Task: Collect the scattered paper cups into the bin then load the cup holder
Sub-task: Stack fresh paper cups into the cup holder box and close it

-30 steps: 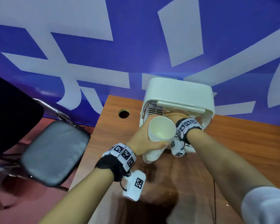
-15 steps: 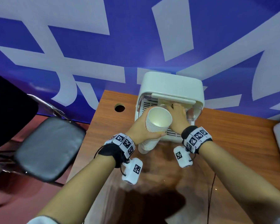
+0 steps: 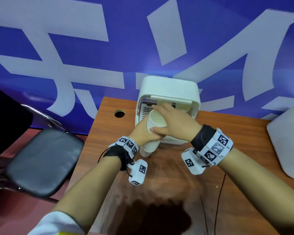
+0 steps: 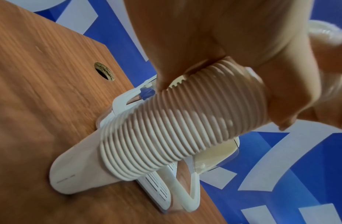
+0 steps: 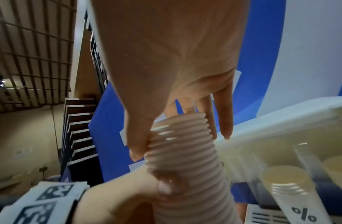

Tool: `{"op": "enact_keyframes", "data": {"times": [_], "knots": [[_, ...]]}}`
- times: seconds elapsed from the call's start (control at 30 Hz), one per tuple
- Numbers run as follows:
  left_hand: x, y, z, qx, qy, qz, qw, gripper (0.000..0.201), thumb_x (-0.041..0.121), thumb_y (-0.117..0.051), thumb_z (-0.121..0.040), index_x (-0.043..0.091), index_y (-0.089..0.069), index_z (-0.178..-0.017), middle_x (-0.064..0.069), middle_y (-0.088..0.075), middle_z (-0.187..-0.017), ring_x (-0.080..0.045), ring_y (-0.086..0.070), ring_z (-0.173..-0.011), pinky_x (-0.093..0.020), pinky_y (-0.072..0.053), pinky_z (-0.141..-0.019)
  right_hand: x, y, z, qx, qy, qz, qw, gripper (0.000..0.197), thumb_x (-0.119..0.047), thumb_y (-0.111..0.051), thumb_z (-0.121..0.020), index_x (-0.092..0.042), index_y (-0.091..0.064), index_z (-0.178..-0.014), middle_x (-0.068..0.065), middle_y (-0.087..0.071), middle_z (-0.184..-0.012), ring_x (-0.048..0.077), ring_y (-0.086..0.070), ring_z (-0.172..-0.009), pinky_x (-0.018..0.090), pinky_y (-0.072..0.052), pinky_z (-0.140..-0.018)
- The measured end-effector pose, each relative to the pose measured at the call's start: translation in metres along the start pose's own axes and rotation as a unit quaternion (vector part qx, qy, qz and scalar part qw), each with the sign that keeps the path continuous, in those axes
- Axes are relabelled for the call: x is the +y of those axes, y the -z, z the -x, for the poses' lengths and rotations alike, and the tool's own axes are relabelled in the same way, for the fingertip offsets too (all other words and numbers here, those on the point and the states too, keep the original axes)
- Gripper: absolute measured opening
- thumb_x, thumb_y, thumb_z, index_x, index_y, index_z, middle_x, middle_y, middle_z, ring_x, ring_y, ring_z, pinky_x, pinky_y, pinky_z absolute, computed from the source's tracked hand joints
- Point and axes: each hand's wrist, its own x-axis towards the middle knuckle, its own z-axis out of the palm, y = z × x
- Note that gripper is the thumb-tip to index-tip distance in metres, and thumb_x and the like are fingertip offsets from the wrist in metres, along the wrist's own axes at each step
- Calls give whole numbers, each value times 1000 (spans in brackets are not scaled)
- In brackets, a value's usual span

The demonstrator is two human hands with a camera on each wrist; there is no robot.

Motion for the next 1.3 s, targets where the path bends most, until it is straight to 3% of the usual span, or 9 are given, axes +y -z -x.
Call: {"op": "enact_keyframes", "data": {"times": [0.1, 0.27, 0.53, 0.6, 0.73, 0.9, 1.0, 1.2, 1.3], "knots": [[-6, 1, 2, -6, 8, 9, 1000, 90, 31, -84, -55, 37, -35, -131, 10, -60, -122, -7, -56, -116, -17, -44, -97, -1, 3, -2, 3, 14, 30, 999, 84, -60, -67, -76, -24, -37, -146, 3, -50, -136, 24, -57, -114, 37, -48, -89], [-6, 4, 7, -13, 13, 14, 1000, 82, 38, -82, -51, 42, -40, -121, 9, -60, -118, -9, -56, -114, -26, -44, -100, -6, 9, -1, 7, 47, 20, 999, 75, -50, -72, -75, -18, -47, -138, 4, -60, -130, 23, -59, -116, 40, -48, -92], [-14, 18, 16, -12, 20, 23, 999, 88, 45, -80, -50, 28, -40, -127, 5, -59, -122, -10, -57, -112, -25, -46, -95, 3, 44, 10, 97, 15, -168, 981, 68, -36, -76, -78, -24, -48, -139, -6, -54, -137, 9, -47, -126, 20, -34, -105], [-17, 20, 16, -11, 17, 17, 1000, 87, 37, -84, -54, 29, -39, -129, 6, -57, -124, -12, -55, -116, -24, -43, -97, 12, 53, 14, 147, -15, -204, 968, 65, -34, -76, -80, -25, -49, -139, -10, -54, -132, 5, -47, -120, 14, -34, -98], [-24, 22, 14, -7, 1, -11, 1000, 76, 12, -85, -68, 28, -40, -127, 10, -53, -122, -9, -50, -117, -9, -37, -94, 36, 46, 24, 219, -76, -216, 948, 65, -35, -74, -80, -26, -46, -138, -7, -51, -133, 8, -47, -119, 22, -36, -97], [-27, 25, 9, -4, 7, -6, 1000, 73, 11, -84, -70, 35, -40, -122, 17, -52, -119, 2, -50, -111, -5, -37, -91, 53, 5, 22, 157, -109, -182, 965, 76, -33, -77, -78, -22, -39, -143, 1, -42, -139, 16, -41, -127, 23, -31, -102], [-29, 26, 7, -16, 7, 2, 1000, 76, 13, -85, -68, 33, -39, -125, 13, -53, -121, -5, -50, -115, -12, -37, -95, 60, -22, 11, 131, -128, -179, 967, 79, -35, -77, -75, -19, -38, -142, 2, -42, -140, 17, -40, -130, 28, -33, -106], [-24, 31, 8, -23, 24, 15, 999, 76, 36, -83, -58, 42, -40, -119, 11, -53, -124, -4, -51, -116, -18, -40, -99, 63, -78, -13, 89, -84, -144, 982, 70, -34, -76, -77, -16, -45, -137, 5, -48, -135, 21, -46, -127, 34, -40, -105], [-29, 36, 6, -32, 24, 25, 999, 75, 19, -84, -65, 40, -40, -122, 14, -51, -124, 3, -49, -115, -16, -39, -98, 61, -93, -38, 84, -83, -163, 980, 70, -32, -74, -79, -14, -43, -139, 7, -44, -139, 23, -44, -129, 33, -38, -106]]}}
